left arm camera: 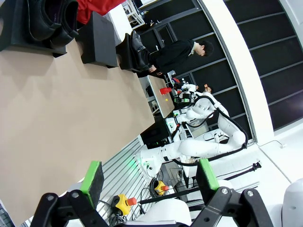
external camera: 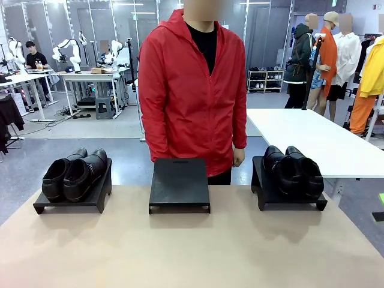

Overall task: Place the shoes on the stand as instructed by the person.
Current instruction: Pick up another pair of Shoes and place it on the Shoes Stand indicated by the person.

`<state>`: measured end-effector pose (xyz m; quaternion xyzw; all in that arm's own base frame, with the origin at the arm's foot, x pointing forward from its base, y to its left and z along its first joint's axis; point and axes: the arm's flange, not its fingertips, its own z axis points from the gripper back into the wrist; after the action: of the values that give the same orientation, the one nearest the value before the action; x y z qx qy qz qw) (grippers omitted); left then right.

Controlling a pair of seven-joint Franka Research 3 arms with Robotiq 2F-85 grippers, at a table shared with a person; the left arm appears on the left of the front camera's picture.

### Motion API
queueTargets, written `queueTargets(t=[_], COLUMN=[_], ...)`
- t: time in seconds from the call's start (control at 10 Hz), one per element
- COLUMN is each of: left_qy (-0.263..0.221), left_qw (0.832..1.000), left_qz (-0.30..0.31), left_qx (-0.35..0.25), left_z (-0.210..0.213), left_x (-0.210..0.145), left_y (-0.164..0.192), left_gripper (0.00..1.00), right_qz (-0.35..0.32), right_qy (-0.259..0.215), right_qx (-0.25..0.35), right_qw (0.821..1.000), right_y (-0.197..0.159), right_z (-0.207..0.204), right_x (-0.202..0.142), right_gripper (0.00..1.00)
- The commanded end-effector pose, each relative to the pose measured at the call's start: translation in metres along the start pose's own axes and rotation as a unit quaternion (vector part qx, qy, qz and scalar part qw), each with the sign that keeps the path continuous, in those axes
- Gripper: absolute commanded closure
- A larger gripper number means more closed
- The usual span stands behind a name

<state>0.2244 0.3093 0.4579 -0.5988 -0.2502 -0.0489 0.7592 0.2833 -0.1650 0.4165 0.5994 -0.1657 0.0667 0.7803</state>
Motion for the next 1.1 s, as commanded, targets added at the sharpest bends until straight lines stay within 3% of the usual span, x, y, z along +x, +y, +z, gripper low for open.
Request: queueTargets(t=[0.0,0.1,1.0], left_qy=[0.001,0.001,0.001], left_qw=[1.0,1.0,1.0], left_qz=[-0.013,-0.013,-0.013], left_qx=[-0.006,-0.006,-0.006], left_z=[-0.001,-0.001,-0.001], left_x=[-0.003,-0.003,-0.003], left_y=[-0.002,-0.002,-0.002], left_gripper=[0.0,0.0,0.0], right_qz=[0.0,0.0,0.0], right_qy=[0.005,0.0,0.0], right_qx=[-0.001,0.0,0.0], right_qw=[1.0,1.0,1.0], right_y=[-0.02,0.0,0.0], right_z=[-0.003,0.0,0.0], right_x=[0.025,0.0,0.0], right_gripper=[0.3,0.3,0.3])
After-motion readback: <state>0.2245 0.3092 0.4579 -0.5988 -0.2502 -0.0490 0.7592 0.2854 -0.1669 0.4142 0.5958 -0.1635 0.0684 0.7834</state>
